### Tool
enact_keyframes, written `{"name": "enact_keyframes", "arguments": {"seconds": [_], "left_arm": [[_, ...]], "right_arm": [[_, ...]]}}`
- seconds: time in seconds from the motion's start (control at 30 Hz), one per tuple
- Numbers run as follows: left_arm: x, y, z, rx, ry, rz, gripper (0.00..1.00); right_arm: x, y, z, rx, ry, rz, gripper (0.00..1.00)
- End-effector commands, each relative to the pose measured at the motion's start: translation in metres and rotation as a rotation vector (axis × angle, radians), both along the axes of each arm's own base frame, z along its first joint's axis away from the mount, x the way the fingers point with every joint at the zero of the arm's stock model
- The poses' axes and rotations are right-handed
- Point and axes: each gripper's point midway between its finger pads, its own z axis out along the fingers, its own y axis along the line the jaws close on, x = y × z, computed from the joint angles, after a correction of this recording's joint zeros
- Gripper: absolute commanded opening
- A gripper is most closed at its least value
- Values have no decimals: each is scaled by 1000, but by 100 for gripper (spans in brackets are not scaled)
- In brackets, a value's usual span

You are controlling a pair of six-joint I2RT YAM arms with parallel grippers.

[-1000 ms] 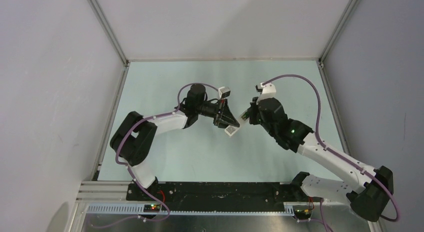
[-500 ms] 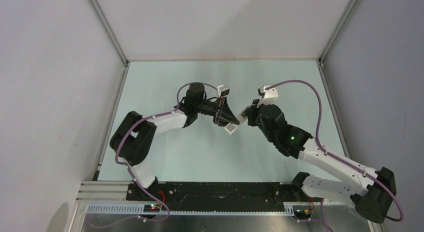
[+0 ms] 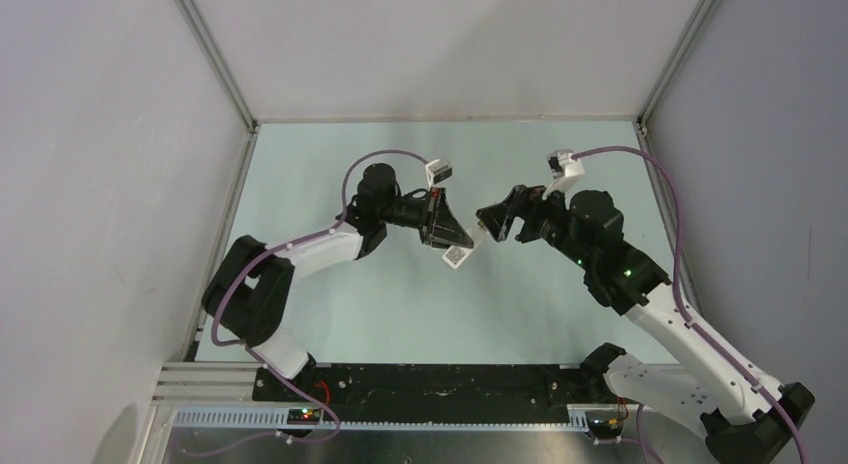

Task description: Load the batteries into the remote control

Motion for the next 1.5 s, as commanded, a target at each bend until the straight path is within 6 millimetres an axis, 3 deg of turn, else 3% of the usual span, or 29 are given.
{"name": "enact_keyframes", "arguments": {"seconds": [0.0,0.2,0.33,0.47,0.77,0.87,1.17,1.47], "left_arm": [[-14,11,26,-92,-197,-26,0],[-26,19,32,-119,-288,-47,0],[-33,23,38,-138,-344,-58,0],[-38,26,41,-148,-373,-66,0],[-41,28,43,-148,-389,-59,1],[-41,28,42,-145,-386,-58,1],[-42,29,52,-155,-401,-52,1],[-48,30,61,-170,-422,-57,6]], "right_arm": [[-9,-5,23,25,-42,50,90],[-18,-4,21,22,-5,172,92],[-39,11,19,63,45,362,92],[-41,20,20,134,111,404,87],[-43,39,37,290,124,493,67],[-43,42,35,300,144,507,59],[-39,48,22,331,175,524,51],[-37,49,20,411,172,505,17]]}}
